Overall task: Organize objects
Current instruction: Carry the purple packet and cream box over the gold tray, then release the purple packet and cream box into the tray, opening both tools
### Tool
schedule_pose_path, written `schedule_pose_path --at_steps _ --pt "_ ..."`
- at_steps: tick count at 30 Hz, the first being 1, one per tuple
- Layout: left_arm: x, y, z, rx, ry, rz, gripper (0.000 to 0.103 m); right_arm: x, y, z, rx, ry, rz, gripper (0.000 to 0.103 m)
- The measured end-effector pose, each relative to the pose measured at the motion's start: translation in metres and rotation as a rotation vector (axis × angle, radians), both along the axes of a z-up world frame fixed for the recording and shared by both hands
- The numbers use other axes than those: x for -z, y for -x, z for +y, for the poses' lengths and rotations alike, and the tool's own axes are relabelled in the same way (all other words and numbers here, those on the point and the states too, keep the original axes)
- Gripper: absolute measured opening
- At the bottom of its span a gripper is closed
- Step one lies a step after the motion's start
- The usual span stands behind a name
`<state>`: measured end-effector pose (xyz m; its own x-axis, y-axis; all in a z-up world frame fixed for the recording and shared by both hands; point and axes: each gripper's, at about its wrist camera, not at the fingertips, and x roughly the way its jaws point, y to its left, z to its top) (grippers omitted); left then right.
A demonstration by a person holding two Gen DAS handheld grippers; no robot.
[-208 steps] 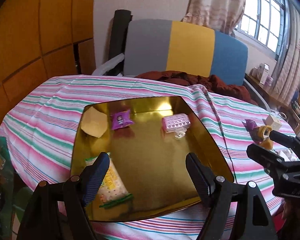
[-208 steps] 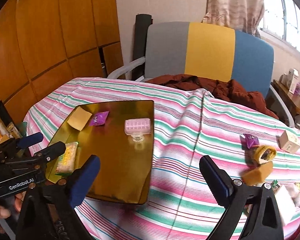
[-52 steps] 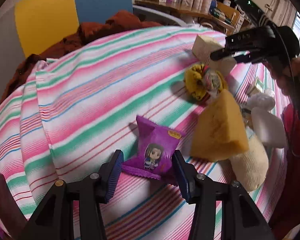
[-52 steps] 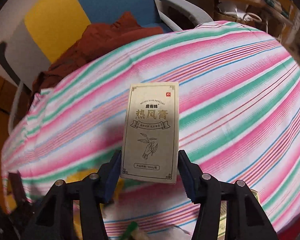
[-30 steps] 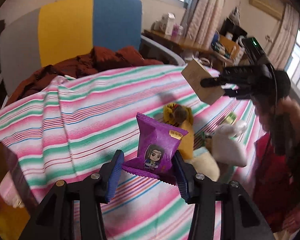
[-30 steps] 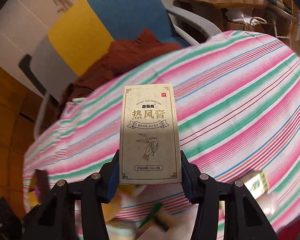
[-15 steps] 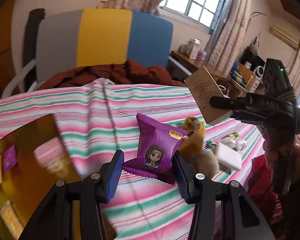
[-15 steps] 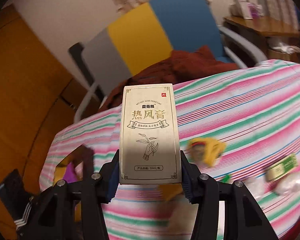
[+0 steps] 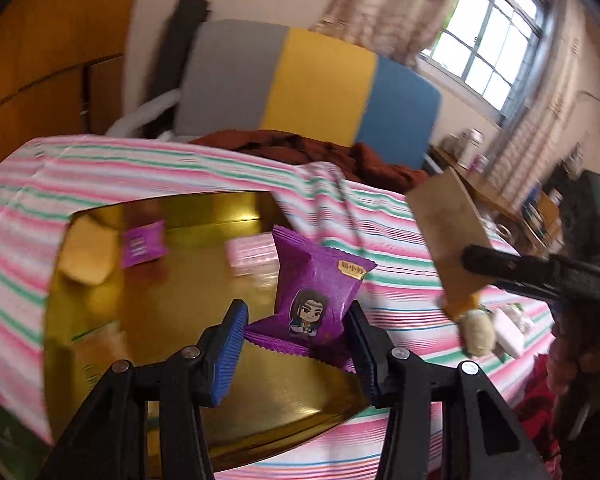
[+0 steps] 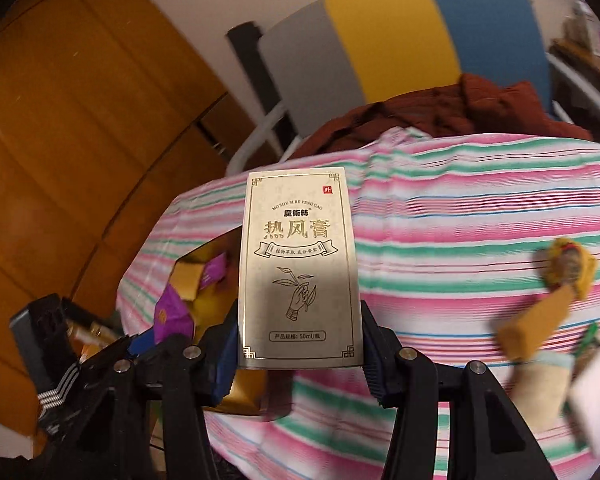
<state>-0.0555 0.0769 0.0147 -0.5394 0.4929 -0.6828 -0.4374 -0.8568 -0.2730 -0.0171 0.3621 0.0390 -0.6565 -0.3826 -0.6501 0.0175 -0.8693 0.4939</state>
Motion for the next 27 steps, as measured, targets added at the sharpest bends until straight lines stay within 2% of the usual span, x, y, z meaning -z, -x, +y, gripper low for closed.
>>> schedule_pose_path --at_steps 6,15,23,27 --pt "0.018 0.008 -0.058 -0.135 0.021 -0.025 0.050 0.013 0.010 -0.049 -0.099 0.001 -0.024 0.052" --pt "0.024 0.031 -0.086 -0.224 0.063 -0.013 0.050 0.031 0.036 -0.109 -0.204 -0.022 -0.068 0.052" --pt "0.026 0.047 -0.096 -0.301 0.098 -0.015 0.059 0.030 0.074 -0.144 -0.189 -0.061 -0.070 0.054" --pt "0.025 0.042 -0.099 -0.322 0.113 -0.006 0.070 0.030 0.084 -0.152 -0.183 -0.083 -0.067 0.056"
